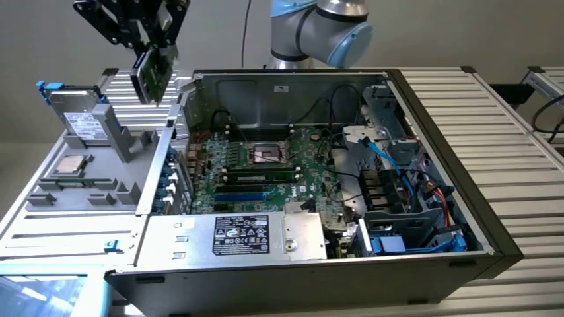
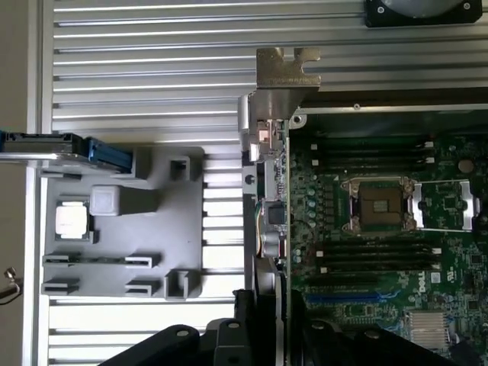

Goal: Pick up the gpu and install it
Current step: 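Pick up the gpu and move the gpu toward the slot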

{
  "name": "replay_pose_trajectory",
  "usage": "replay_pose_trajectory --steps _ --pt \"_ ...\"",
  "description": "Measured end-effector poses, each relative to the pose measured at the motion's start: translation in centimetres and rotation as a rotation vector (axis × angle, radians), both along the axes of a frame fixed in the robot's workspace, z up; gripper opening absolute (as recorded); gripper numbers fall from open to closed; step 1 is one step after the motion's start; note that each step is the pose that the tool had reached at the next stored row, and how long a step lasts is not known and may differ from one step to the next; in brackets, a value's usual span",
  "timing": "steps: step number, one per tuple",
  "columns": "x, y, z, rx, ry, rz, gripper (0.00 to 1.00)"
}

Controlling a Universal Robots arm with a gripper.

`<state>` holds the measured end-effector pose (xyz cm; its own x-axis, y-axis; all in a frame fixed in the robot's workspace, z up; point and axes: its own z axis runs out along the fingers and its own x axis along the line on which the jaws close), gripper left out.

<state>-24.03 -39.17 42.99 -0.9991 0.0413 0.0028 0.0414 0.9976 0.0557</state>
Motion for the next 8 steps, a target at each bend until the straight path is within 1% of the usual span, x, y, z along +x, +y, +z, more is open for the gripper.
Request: replay_pose_trajectory --steps 2,8 --pt "0.9 0.00 0.01 -0.0004 0.0002 0.000 0.29" --pt "3.6 -0.01 0.01 -0.0041 0.0005 0.000 0.29"
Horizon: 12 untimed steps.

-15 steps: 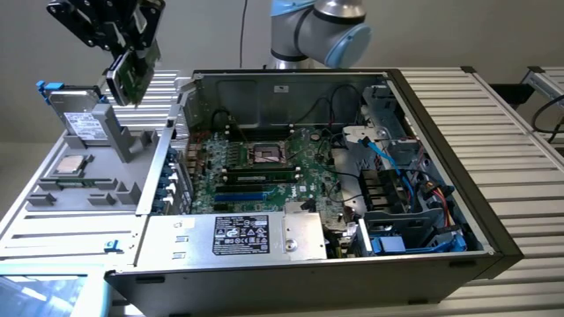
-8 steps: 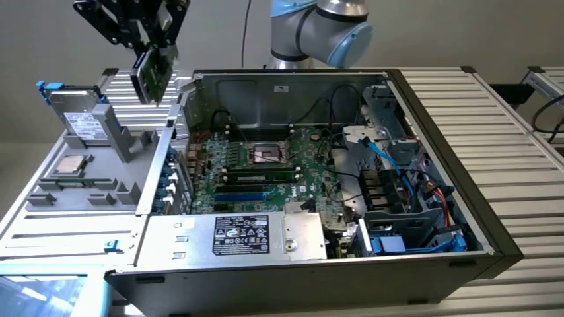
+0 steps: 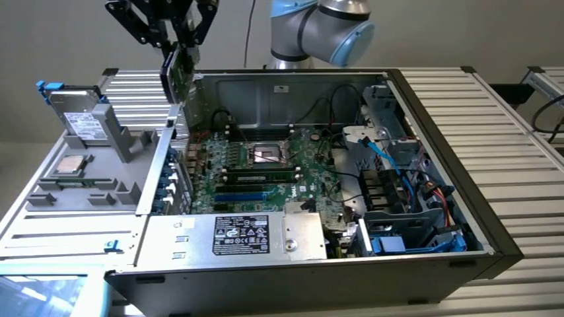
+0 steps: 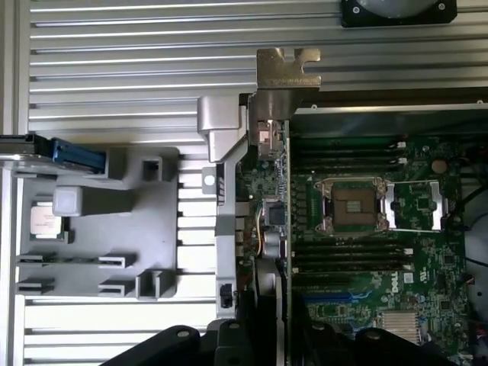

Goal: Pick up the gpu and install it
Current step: 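Pick up the gpu and move the gpu toward the slot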

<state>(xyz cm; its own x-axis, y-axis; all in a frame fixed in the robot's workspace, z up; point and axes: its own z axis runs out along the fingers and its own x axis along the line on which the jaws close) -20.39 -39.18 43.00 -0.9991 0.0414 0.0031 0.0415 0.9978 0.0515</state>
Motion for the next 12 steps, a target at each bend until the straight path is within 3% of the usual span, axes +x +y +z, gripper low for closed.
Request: replay_pose_trajectory --steps 3,8,12 --pt "1.4 -0.02 0.00 -0.0027 0.0001 0.000 0.29" --pt "3.0 -0.44 -0.02 -0.0193 0.0000 0.000 0.29" --pt "4.4 -1.00 -0.19 -0.0218 0.0002 0.000 0.29"
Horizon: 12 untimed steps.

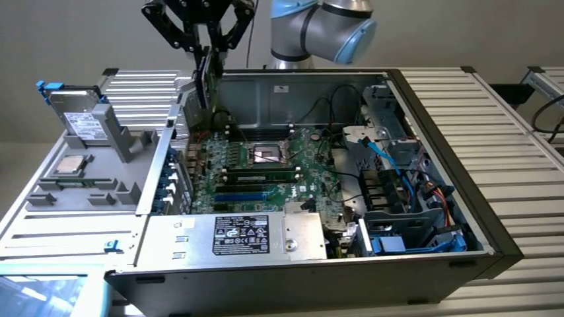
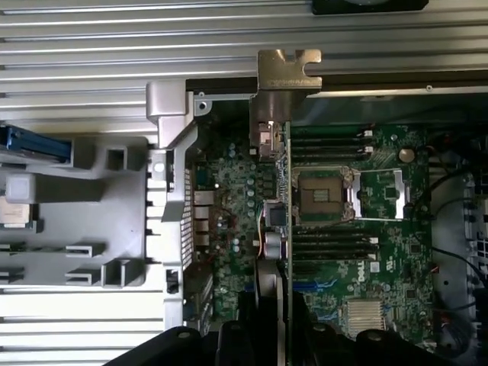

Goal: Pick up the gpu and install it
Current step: 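Pick up the gpu and move the gpu toward the slot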

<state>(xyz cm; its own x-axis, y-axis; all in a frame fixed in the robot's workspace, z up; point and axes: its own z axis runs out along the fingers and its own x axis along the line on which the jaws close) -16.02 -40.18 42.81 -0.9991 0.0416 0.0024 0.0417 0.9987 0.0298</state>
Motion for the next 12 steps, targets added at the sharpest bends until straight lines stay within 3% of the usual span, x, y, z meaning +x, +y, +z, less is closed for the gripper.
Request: replay_pose_trajectory --steps 4,9,12 --pt "1.7 -0.27 -0.46 -0.0007 0.0000 0.000 0.29" --pt "3.3 -0.33 -0.97 -0.0083 0.0001 0.000 0.29" --pt "4.6 -0.34 -1.46 -0.0095 0.0001 0.000 0.29"
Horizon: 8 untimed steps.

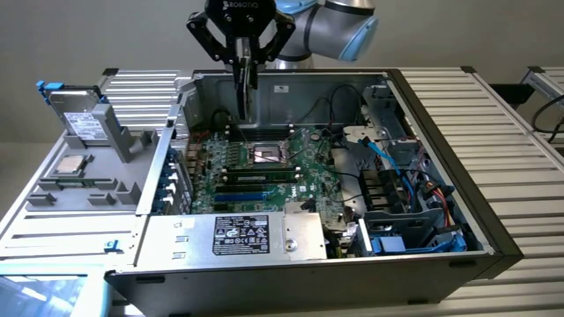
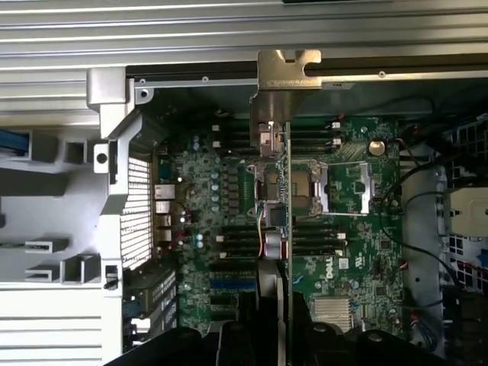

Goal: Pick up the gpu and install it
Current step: 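Pick up the gpu and move the gpu toward the slot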

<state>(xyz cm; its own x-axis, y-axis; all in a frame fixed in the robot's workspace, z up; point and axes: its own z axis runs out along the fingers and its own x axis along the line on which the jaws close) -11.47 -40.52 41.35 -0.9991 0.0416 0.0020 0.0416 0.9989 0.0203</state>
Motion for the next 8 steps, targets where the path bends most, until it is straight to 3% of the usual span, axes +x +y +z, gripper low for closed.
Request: replay_pose_trajectory --steps 8 --pt "3.3 -0.06 -1.46 0.0000 0.0000 0.000 0.29"
